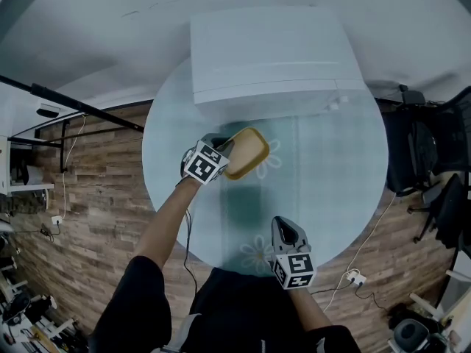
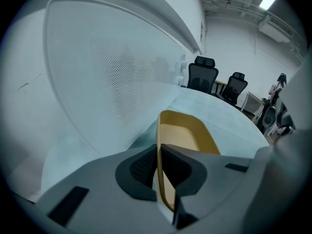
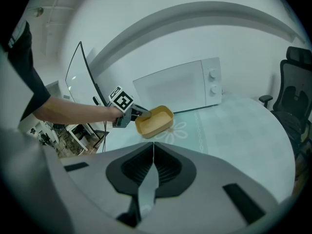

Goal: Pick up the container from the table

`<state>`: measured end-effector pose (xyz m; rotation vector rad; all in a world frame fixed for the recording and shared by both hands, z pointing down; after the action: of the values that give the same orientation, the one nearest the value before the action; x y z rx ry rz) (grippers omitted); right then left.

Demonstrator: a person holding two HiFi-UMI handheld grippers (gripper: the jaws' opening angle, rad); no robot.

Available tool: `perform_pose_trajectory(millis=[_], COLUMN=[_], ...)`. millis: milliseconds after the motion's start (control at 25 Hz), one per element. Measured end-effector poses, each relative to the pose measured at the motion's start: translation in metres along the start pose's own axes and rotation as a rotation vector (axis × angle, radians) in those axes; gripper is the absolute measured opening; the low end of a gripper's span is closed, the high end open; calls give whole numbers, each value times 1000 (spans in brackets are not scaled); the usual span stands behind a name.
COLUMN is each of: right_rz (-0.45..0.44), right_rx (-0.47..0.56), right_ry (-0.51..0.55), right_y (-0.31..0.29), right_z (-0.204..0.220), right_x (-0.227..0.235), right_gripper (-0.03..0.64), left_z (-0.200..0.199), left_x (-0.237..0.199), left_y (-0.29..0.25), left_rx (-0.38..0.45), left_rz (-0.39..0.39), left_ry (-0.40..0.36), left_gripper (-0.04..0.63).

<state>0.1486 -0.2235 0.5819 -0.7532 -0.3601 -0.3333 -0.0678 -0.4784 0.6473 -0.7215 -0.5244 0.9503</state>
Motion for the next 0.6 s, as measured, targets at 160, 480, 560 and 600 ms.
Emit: perform_pose_trajectory(millis=[160,480,560,600], right_rz=[-12,-29,-26,-23], right_rx=[7,46,60,67], right_ry=[15,26,20,17], right_y=[5,17,20,22], right_z=[1,1,1,1], right_x=[-6,-23,-25,-26], right_gripper=[25,25,25,25], left_z=[-4,-13,-17,-19], left_x=[6,25,31,34], left_y=[16,62,76,84], left_rx=[15,58,71,78], left_rz=[-3,5,-3,-7], left_ry=[-4,7,4,1], left_gripper=[26,26,26,26])
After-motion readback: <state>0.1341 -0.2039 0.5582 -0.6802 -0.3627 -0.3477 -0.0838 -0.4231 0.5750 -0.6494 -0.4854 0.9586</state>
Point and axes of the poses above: the fingertips, and each gripper's own axes: y backward along the fingers, x to its right, z out of its underside, the point moved 10 cm from there along y, backward along the fingers, and after that the axes turned 11 degrees about -y, right-handed, at the moved point
